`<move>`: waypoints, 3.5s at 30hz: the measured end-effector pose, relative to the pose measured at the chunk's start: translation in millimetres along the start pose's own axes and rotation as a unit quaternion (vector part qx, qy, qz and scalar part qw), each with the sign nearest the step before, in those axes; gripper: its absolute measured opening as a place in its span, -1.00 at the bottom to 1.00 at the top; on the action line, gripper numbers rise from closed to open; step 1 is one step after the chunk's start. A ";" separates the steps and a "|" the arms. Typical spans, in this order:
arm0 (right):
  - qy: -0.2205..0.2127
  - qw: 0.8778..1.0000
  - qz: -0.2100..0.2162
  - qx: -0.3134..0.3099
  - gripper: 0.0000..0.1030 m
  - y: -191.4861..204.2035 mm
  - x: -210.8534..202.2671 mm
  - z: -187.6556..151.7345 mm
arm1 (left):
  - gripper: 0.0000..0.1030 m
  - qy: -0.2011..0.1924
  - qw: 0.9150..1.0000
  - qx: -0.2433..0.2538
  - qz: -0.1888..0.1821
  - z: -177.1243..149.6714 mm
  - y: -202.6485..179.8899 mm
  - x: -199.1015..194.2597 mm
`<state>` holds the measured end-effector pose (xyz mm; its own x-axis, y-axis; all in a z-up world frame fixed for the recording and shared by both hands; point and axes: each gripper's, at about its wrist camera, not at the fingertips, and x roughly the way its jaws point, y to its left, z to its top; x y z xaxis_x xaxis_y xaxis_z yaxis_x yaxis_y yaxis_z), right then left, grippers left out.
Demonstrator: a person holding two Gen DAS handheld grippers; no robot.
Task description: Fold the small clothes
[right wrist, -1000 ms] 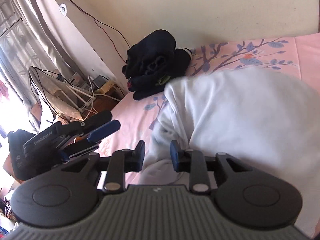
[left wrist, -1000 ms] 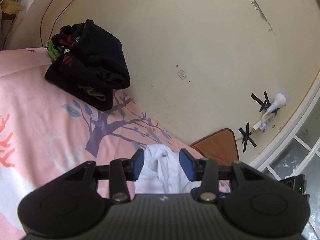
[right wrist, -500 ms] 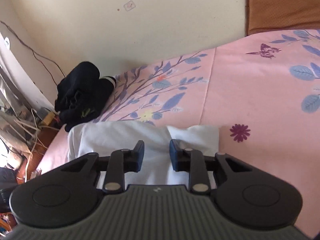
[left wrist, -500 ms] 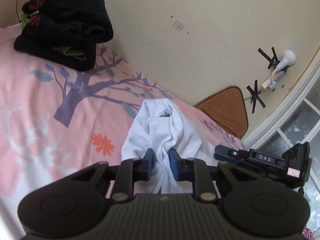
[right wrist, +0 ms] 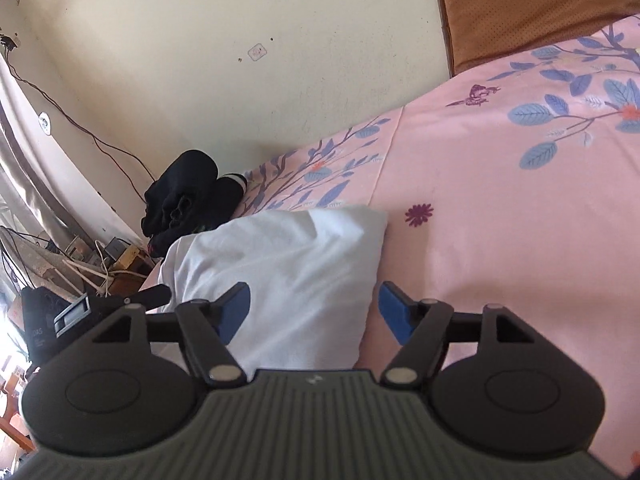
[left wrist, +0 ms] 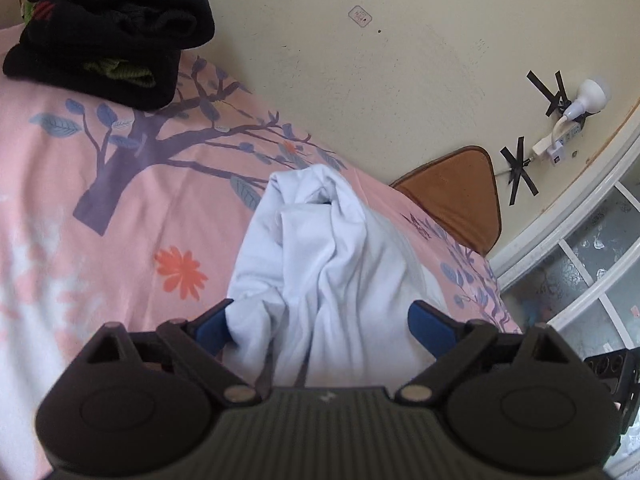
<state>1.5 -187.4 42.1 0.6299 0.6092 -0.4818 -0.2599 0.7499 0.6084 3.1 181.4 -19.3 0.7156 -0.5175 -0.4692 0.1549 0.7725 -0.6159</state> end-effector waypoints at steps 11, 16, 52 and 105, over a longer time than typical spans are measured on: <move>0.010 0.997 0.005 -0.077 -0.28 30.3 22.7 -6.8 | 0.87 -0.017 0.996 0.066 0.050 -17.1 -27.7 6.3; -0.021 0.998 -0.010 -0.059 -0.29 7.3 10.4 -4.7 | 0.98 -0.015 0.997 0.070 0.043 -18.2 -31.4 8.6; -0.007 0.997 0.065 -0.043 0.79 -0.4 14.1 -21.3 | 1.00 -0.031 0.999 0.015 -0.011 -15.6 -11.2 2.1; 0.017 0.996 0.069 -0.045 0.84 -1.3 15.5 -16.5 | 0.99 -0.002 0.999 -0.006 -0.036 -11.9 -2.1 -9.1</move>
<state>-0.5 -174.7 23.4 0.5589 0.7148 -0.4203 -0.4071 0.6781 0.6119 -11.8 180.1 -21.2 0.7053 -0.5706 -0.4207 0.1988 0.7288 -0.6552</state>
